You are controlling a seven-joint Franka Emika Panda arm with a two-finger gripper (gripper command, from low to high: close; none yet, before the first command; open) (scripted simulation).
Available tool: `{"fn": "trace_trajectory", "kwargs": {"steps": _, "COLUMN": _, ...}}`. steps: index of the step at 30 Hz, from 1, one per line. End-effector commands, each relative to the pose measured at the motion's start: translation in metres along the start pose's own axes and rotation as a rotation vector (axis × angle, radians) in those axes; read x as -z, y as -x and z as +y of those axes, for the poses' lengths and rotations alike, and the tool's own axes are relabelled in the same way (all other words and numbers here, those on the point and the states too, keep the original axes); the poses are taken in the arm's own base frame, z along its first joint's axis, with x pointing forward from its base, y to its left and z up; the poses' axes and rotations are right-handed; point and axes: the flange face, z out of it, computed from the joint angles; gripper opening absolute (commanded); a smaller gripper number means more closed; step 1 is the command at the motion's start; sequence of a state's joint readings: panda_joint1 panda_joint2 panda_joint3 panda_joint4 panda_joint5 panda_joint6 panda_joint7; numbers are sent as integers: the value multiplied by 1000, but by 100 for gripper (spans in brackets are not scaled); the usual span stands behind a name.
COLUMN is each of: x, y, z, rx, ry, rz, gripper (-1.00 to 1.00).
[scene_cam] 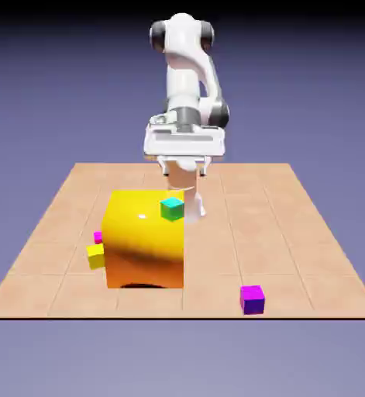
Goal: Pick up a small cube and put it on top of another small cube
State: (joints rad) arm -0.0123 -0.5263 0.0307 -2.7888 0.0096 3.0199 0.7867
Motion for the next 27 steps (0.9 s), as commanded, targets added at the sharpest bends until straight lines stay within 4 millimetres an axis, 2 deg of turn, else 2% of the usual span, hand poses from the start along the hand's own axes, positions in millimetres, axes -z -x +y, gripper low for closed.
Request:
{"fn": "trace_trajectory", "kwargs": {"steps": 1, "x": -11, "y": 1, "z": -3, "rx": -25, "ry": 27, "rz": -19, "gripper": 0}}
{"fn": "trace_trajectory", "kwargs": {"steps": 8, "x": -89, "y": 21, "z": -14, "rx": -219, "ry": 208, "rz": -162, "gripper": 0}}
{"fn": "trace_trajectory", "kwargs": {"steps": 17, "x": -186, "y": 67, "z": -20, "rx": -515, "ry": 425, "rz": -369, "gripper": 0}}
{"fn": "trace_trajectory", "kwargs": {"steps": 22, "x": -226, "y": 94, "z": -10, "rx": -816, "ry": 552, "rz": -468, "gripper": 0}}
{"fn": "trace_trajectory", "kwargs": {"steps": 27, "x": -258, "y": 121, "z": -3, "rx": -1136, "ry": 696, "rz": -566, "gripper": 0}}
